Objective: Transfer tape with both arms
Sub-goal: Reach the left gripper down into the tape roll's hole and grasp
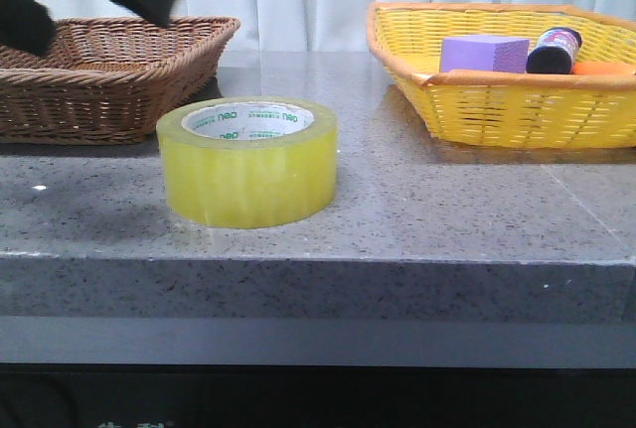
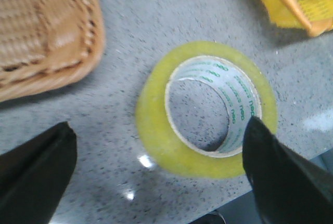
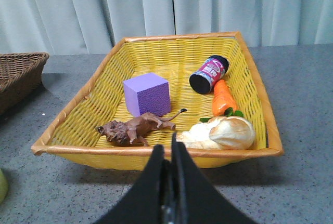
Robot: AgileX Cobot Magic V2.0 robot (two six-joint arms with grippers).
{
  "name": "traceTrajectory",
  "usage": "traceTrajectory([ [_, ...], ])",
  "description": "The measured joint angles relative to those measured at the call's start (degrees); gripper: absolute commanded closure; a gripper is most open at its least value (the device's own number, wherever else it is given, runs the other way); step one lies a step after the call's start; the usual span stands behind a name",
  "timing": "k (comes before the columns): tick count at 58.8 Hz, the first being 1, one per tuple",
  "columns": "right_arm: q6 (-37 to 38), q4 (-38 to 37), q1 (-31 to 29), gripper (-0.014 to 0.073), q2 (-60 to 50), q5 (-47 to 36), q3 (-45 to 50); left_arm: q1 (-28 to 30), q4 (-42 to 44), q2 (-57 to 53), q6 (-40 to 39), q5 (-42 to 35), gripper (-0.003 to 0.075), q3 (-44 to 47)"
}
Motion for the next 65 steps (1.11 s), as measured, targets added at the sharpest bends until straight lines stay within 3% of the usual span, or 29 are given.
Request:
traceTrajectory([
  [16, 0.00, 0.09, 0.00, 0.0714, 0.00, 0.00, 0.00, -0.43, -3.51, 11.40, 0.00, 2.81, 0.0083, -4.92],
  [34, 0.00, 0.09, 0.00, 0.0714, 0.00, 0.00, 0.00, -0.43, -4.56, 15.81, 0.00, 2.62, 0.0092, -5.48],
  [39, 0.00, 0.09, 0.00, 0.0714, 0.00, 0.00, 0.00, -0.43, -4.78, 16.04, 0.00, 2.49, 0.0174, -5.48],
  [51, 0.00, 0.09, 0.00, 0.0714, 0.00, 0.00, 0.00, -0.43, -4.90, 16.07, 0.00, 2.36, 0.0497, -5.48],
  [55, 0.00, 0.09, 0.00, 0.0714, 0.00, 0.00, 0.00, -0.53, -5.23, 16.07, -0.27, 2.02, 0.0570, -5.51],
  [65, 0.00, 0.09, 0.00, 0.0714, 0.00, 0.00, 0.00, -0.55, -4.99, 16.07, -0.11, 1.62, 0.0629, -5.65],
])
